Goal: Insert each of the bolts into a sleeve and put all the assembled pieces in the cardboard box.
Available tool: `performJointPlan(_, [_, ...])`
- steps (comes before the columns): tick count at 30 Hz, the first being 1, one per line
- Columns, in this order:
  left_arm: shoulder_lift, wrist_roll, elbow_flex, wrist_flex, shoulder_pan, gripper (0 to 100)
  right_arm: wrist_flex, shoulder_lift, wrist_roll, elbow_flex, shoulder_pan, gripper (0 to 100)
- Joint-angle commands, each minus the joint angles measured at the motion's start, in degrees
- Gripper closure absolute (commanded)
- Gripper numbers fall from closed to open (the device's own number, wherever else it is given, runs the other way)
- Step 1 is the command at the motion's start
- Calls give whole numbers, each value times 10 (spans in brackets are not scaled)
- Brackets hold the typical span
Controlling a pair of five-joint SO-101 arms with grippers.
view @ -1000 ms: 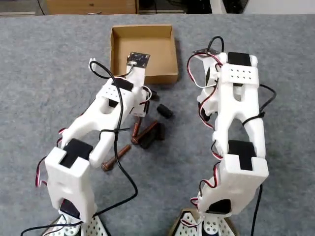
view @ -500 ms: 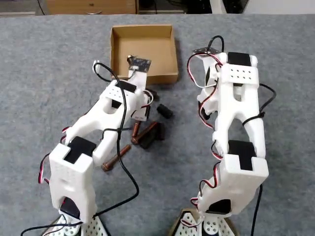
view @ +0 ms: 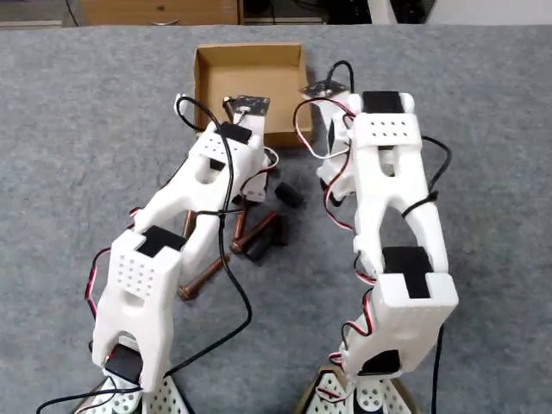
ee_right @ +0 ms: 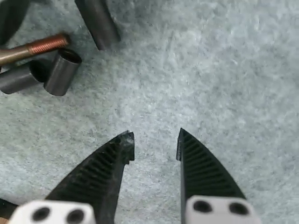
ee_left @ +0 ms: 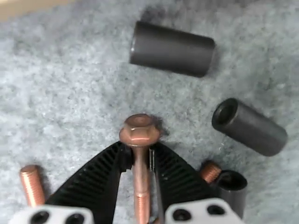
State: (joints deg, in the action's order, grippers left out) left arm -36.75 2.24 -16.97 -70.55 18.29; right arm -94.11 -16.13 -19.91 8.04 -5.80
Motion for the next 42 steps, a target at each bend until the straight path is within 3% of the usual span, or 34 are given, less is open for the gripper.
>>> performJointPlan(1, [47, -35, -12, -16, -14, 983, 5, 30, -52, 5, -13, 850])
performJointPlan(9, [283, -74, 31, -96, -51, 982, -26, 30, -199, 38, -18, 853])
performJointPlan(18, [583, -112, 273, -91, -111, 982, -24, -3, -342, 46, -108, 850])
performJointPlan(24, [735, -111, 463, -20, -201, 982, 60, -92, -305, 55, -131, 845])
performJointPlan(29, [830, -111, 554, -3, -255, 981, 86, -153, -250, 99, -131, 784])
performJointPlan(42, [887, -111, 615, 20, -256, 981, 85, -306, -152, 218, -131, 779])
